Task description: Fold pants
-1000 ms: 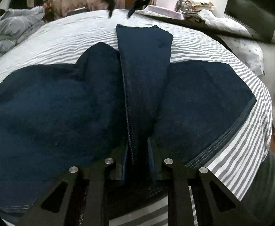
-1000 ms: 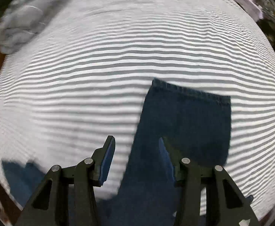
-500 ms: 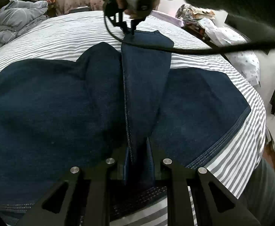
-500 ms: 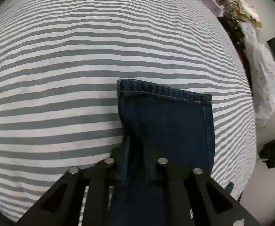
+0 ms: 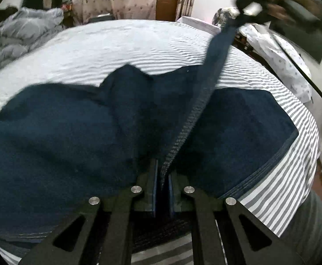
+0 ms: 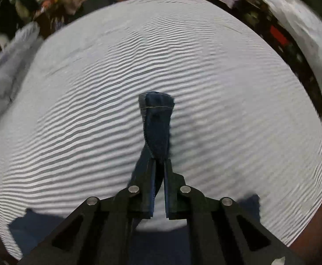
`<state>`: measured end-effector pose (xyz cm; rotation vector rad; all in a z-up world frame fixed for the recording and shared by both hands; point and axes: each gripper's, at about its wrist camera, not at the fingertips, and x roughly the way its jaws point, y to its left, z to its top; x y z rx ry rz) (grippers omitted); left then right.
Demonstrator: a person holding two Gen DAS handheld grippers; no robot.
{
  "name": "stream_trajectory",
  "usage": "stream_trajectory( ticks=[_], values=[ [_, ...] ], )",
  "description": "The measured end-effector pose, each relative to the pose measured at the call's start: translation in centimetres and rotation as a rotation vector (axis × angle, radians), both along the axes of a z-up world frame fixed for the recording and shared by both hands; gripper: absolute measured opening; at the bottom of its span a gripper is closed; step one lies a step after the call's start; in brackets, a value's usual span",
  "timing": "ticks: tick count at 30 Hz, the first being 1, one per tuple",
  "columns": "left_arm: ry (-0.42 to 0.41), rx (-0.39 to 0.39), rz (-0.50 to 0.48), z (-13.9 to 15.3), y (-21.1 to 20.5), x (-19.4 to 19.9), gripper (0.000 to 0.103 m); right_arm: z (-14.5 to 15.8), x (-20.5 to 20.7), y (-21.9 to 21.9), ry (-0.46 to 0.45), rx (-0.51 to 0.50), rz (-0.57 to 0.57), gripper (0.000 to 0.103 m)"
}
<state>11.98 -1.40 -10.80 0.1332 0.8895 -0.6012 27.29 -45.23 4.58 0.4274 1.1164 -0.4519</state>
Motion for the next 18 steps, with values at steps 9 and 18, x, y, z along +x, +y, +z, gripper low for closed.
stream_trajectory(
  ticks=[9,18],
  values=[
    [-0.094,0.170,-0.153,-0.5,-0.8,-2.6,0.008,-5.9,-18.9,-7.9,-0.020,0.165,-0.197,0.005],
    [-0.141,0.260,-0.204,0.0,-1.3,-3.8,0.008,-10.8,-22.6,-8.5,-0.033,0.232,-0.251,0.004]
  ],
)
